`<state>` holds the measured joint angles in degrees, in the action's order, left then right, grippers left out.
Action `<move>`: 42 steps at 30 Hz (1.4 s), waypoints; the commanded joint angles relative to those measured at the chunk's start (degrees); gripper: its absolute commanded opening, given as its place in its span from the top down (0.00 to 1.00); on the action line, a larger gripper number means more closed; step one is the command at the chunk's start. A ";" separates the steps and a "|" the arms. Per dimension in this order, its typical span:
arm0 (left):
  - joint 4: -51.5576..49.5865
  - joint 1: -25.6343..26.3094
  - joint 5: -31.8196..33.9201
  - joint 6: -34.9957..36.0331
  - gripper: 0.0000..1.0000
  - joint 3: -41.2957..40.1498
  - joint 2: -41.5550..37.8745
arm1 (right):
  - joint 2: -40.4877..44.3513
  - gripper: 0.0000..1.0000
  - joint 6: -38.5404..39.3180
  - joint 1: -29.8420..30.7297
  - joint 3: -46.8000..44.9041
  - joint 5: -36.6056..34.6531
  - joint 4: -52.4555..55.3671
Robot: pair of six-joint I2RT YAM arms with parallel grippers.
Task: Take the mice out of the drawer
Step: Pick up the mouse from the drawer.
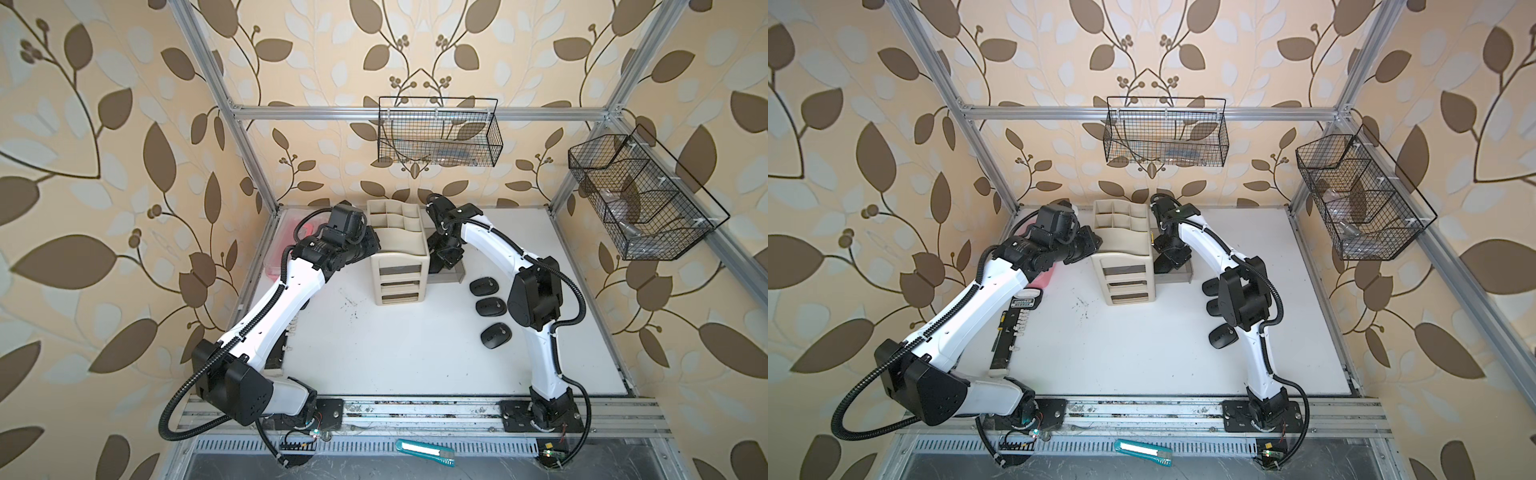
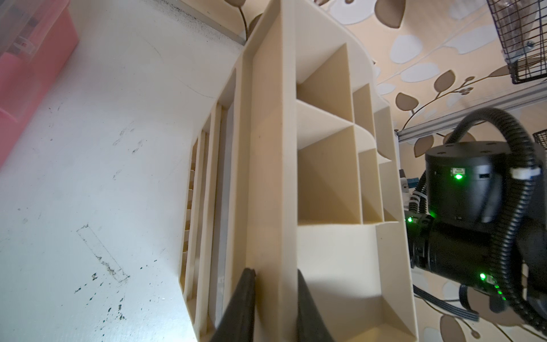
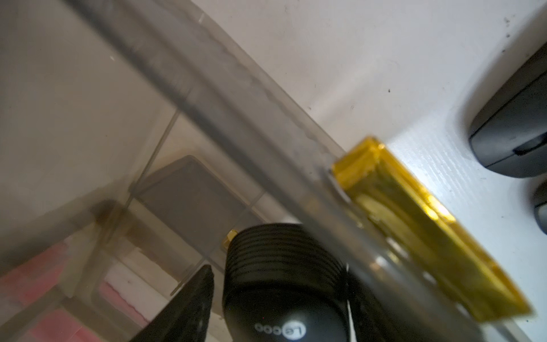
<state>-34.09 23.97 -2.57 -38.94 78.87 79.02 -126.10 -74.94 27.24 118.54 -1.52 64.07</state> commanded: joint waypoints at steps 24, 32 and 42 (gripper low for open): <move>-0.95 0.73 0.03 -1.22 0.79 -0.38 -0.29 | 4.01 0.38 2.66 -0.03 4.40 -5.90 1.56; -1.46 0.73 2.38 -1.49 0.79 0.57 -0.25 | 7.19 0.38 3.61 -0.33 5.07 -8.20 2.90; -3.48 0.64 6.80 -0.93 0.79 0.74 -1.94 | 13.74 0.38 3.41 -5.26 -0.16 -8.62 -0.25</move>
<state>-34.41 24.45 0.71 -39.22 79.00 78.89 -115.50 -70.87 23.59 120.40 -9.02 64.29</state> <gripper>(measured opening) 0.212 0.625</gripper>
